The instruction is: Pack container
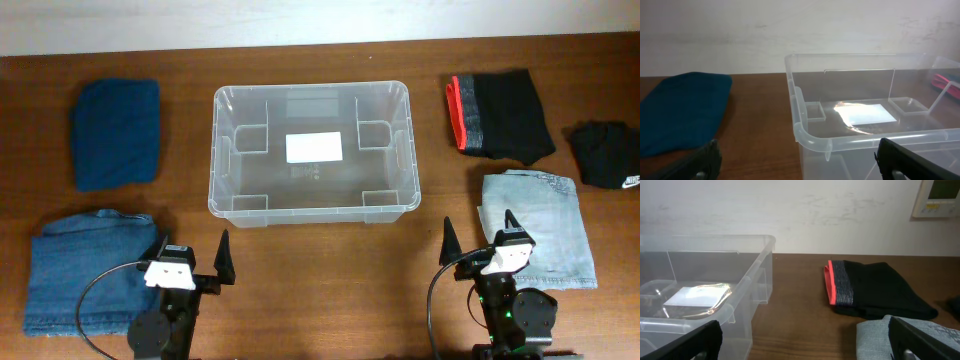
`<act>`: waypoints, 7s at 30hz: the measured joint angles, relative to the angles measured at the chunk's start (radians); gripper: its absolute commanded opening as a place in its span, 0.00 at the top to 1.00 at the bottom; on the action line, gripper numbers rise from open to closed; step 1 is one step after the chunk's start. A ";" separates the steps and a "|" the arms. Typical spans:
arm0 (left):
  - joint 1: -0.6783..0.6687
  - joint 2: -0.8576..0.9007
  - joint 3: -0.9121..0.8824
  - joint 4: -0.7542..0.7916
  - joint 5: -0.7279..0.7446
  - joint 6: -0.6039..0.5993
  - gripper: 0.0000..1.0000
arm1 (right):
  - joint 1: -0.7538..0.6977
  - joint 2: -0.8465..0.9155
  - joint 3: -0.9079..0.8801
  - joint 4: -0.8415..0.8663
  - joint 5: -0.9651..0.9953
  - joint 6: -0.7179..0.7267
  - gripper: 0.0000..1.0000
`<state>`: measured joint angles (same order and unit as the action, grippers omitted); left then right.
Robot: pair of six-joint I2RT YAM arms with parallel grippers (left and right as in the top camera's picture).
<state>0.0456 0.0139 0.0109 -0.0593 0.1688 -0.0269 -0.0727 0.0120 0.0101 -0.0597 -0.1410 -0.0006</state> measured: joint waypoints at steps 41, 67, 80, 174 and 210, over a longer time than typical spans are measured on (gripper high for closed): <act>0.000 0.000 0.000 0.000 0.000 0.000 0.01 | 0.000 0.000 0.000 0.000 0.000 0.000 0.01; 0.000 0.000 0.000 0.000 0.000 0.000 0.00 | 0.000 0.000 0.000 0.000 0.000 0.000 0.02; 0.000 0.000 0.000 0.000 0.000 0.000 0.00 | 0.000 0.000 0.000 0.000 0.000 0.000 0.01; 0.153 1.512 1.517 -0.979 -0.233 0.029 0.01 | 0.000 0.000 0.000 0.000 0.000 0.000 0.01; 0.153 1.700 1.517 -1.246 -0.316 -0.098 0.01 | 0.000 0.000 0.000 0.000 0.000 0.000 0.01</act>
<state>0.1986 1.7142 1.5280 -1.3056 -0.1471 -0.1246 -0.0731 0.0120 0.0101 -0.0597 -0.1410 -0.0002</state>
